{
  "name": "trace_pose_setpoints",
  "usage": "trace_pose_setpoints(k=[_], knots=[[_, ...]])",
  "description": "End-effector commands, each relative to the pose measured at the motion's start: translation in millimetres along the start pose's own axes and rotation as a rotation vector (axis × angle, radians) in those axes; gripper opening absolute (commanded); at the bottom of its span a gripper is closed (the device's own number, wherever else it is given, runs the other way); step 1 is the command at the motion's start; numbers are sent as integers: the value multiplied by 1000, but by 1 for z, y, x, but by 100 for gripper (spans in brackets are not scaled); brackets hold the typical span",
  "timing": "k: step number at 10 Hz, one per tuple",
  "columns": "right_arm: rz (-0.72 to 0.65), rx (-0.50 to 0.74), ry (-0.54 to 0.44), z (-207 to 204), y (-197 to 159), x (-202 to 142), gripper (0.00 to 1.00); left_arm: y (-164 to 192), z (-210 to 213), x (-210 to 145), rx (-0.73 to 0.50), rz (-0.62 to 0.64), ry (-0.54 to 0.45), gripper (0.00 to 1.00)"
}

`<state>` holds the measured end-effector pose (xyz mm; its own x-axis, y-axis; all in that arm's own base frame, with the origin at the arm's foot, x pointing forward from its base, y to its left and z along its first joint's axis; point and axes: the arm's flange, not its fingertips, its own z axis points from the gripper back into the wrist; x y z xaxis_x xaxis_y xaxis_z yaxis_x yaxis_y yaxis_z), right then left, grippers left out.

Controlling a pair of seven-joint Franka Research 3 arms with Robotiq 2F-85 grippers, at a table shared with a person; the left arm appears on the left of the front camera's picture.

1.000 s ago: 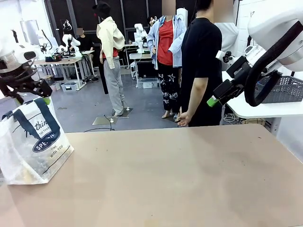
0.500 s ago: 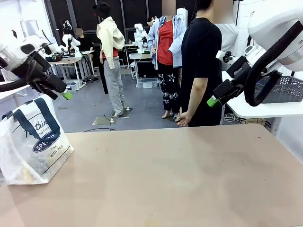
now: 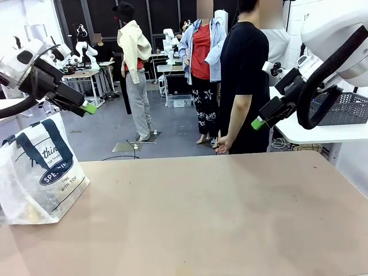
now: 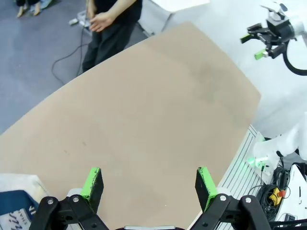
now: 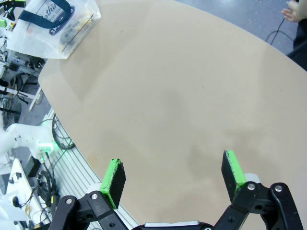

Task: Transfer purchased items from the store into the shopping bag.
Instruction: Move the Reusable shopping bag to the right side of the table.

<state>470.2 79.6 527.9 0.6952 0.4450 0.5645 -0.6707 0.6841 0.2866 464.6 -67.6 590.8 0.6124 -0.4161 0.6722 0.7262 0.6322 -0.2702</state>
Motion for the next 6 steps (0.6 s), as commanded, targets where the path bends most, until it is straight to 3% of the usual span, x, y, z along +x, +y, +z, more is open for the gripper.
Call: trace_pose_setpoints(k=[1,6], knots=[[-11,-12,19,0,1,2,100,3,3,0,30,29,16,100],[-11,-12,19,0,1,2,100,3,3,0,30,29,16,100]])
